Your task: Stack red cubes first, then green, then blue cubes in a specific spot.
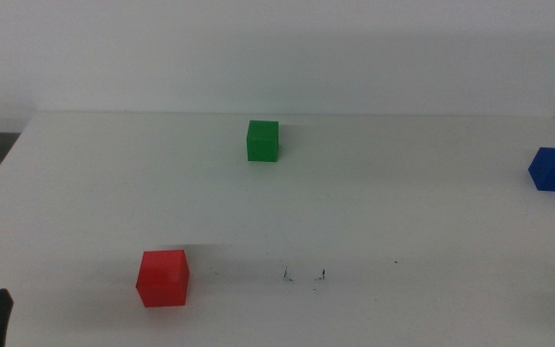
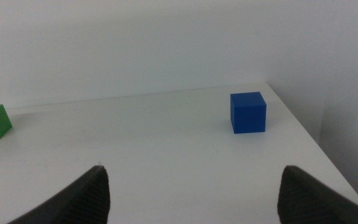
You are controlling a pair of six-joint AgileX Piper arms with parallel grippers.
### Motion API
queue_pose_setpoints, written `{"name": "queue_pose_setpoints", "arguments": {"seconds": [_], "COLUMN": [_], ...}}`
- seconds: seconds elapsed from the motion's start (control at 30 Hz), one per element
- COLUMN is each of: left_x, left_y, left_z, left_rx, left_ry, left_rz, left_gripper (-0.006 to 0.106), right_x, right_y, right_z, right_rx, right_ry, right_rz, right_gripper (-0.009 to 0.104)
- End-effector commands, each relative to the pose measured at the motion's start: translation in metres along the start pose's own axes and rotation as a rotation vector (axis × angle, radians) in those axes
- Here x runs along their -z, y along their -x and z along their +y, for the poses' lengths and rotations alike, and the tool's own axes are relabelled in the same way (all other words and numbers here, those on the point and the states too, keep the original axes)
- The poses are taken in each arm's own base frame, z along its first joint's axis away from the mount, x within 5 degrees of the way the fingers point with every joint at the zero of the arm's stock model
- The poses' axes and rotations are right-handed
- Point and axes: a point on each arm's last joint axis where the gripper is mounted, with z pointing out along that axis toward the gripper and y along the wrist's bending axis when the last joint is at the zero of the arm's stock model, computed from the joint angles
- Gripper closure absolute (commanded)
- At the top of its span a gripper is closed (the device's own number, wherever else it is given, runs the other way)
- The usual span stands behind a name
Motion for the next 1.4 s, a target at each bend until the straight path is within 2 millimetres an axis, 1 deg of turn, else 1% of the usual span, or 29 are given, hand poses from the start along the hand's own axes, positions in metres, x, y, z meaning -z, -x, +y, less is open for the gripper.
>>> {"name": "queue_pose_setpoints", "arguments": {"seconds": [0.0, 0.33, 0.43, 0.5, 0.53, 0.6, 0.67, 0.73, 0.77, 0.83, 0.93, 1.0, 1.07, 1.1, 1.17, 1.27, 1.37], "left_x": [0.0, 0.0, 0.0, 0.0, -0.001, -0.009, -0.02, -0.034, -0.04, -0.059, -0.097, -0.119, -0.141, -0.149, -0.165, -0.185, -0.199], "left_y": [0.002, 0.003, 0.006, 0.006, 0.015, 0.04, 0.068, 0.099, 0.108, 0.13, 0.145, 0.15, 0.146, 0.143, 0.133, 0.117, 0.095], "left_z": [0.0, 0.0, 0.0, 0.0, 0.0, 0.0, -0.001, -0.002, -0.003, -0.004, -0.009, -0.016, -0.028, -0.036, -0.053, -0.077, -0.092], "left_rx": [0.008, -0.008, -0.008, -0.009, -0.007, 0.002, 0.055, 0.09, 0.089, 0.095, 0.14, 0.164, 0.141, 0.14, 0.16, 0.138, 0.146], "left_ry": [0.001, 0.002, -0.002, -0.009, -0.014, -0.027, -0.046, -0.071, -0.078, -0.095, -0.133, -0.172, -0.205, -0.213, -0.195, -0.193, -0.159], "left_rz": [-0.024, -0.031, -0.067, -0.055, -0.028, 0.063, 0.195, 0.366, 0.451, 0.598, 0.786, 0.884, 0.968, 0.997, 1.064, 1.099, 1.18], "left_gripper": [0.007, 0.007, 0.007, 0.007, 0.007, 0.007, 0.007, 0.007, 0.007, 0.007, 0.007, 0.007, 0.007, 0.007, 0.007, 0.007, 0.007], "right_x": [0.0, 0.0, 0.0, 0.0, 0.0, 0.0, 0.0, 0.0, 0.0, 0.0, 0.0, 0.0, 0.0, 0.0, 0.0, 0.0, 0.0], "right_y": [0.0, 0.0, 0.0, 0.0, 0.0, 0.0, 0.0, 0.0, 0.0, 0.0, 0.0, 0.0, 0.0, 0.0, 0.0, 0.0, 0.0], "right_z": [0.0, 0.0, 0.0, 0.0, 0.0, 0.0, 0.0, 0.0, 0.0, 0.0, 0.0, 0.0, 0.0, 0.0, 0.0, 0.0, 0.0], "right_rx": [0.012, 0.012, 0.012, 0.012, 0.012, 0.012, 0.012, 0.012, 0.012, 0.012, 0.012, 0.012, 0.012, 0.012, 0.012, 0.012, 0.012], "right_ry": [-0.006, -0.006, -0.006, -0.006, -0.006, -0.006, -0.006, -0.006, -0.006, -0.006, -0.006, -0.006, -0.006, -0.006, -0.006, -0.006, -0.006], "right_rz": [-0.013, -0.013, -0.013, -0.013, -0.013, -0.013, -0.013, -0.013, -0.013, -0.013, -0.013, -0.013, -0.013, -0.013, -0.013, -0.013, -0.013], "right_gripper": [0.002, 0.002, 0.002, 0.002, 0.002, 0.002, 0.002, 0.002, 0.002, 0.002, 0.002, 0.002, 0.002, 0.002, 0.002, 0.002, 0.002]}}
